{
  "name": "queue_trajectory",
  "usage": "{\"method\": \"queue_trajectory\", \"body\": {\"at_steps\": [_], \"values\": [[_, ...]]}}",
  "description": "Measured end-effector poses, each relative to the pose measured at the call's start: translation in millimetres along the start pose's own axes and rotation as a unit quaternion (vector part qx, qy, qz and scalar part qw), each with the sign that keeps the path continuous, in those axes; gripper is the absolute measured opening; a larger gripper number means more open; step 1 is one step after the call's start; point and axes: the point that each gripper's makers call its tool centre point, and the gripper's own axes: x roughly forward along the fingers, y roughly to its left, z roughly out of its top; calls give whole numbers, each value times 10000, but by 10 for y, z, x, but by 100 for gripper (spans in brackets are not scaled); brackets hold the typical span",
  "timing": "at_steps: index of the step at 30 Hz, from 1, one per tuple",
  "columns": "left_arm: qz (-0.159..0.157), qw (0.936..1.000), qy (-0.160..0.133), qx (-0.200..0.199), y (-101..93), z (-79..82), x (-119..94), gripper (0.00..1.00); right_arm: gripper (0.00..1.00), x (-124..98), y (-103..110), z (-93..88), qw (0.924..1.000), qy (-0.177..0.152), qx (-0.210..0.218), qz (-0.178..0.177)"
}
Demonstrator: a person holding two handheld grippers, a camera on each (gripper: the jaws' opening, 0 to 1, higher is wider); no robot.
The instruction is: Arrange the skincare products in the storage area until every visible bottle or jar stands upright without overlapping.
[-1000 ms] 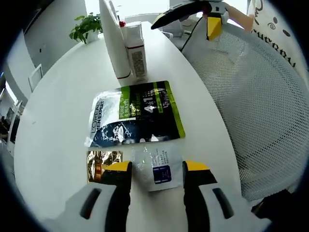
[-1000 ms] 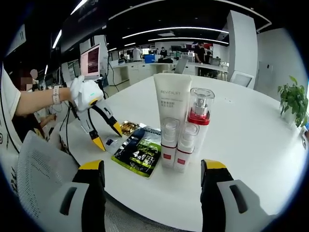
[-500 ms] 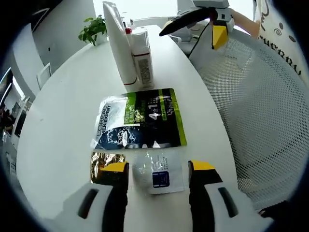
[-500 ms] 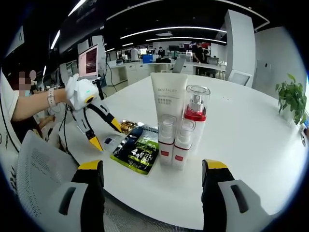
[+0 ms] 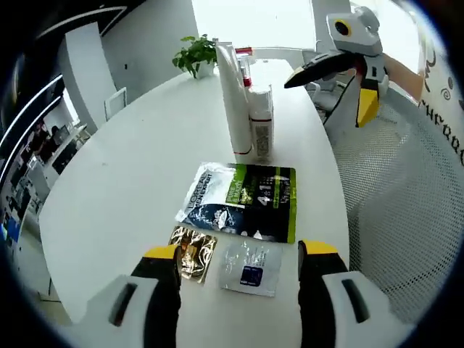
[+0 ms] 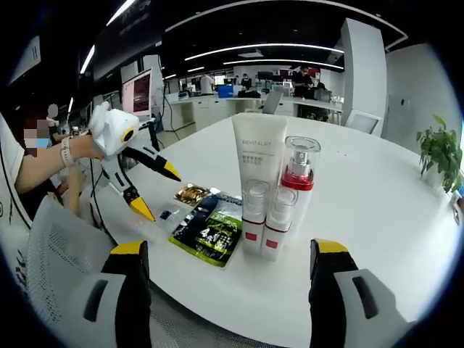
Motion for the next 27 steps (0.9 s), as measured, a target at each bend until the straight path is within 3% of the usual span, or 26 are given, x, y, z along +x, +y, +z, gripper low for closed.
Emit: {"method": "queue_trajectory", "body": {"at_steps": [3,7,11,27], "values": [[306,9987,-200,-367,-22,61,-106,65,93,-11,-2,18,10000,-37,-8,-7],[460,9963,-261,-680,-100,85,-240,69,94,-40,-21,42,10000,-75,-23,-30],[627,9915,-507,-1020,-184,155,-342,68,95,-51,-17,27,10000,-28,-34,30],[1255,9749,-805,-1650,-375,250,-751,79,99,-140,-41,86,9996,-45,-282,43]]}}
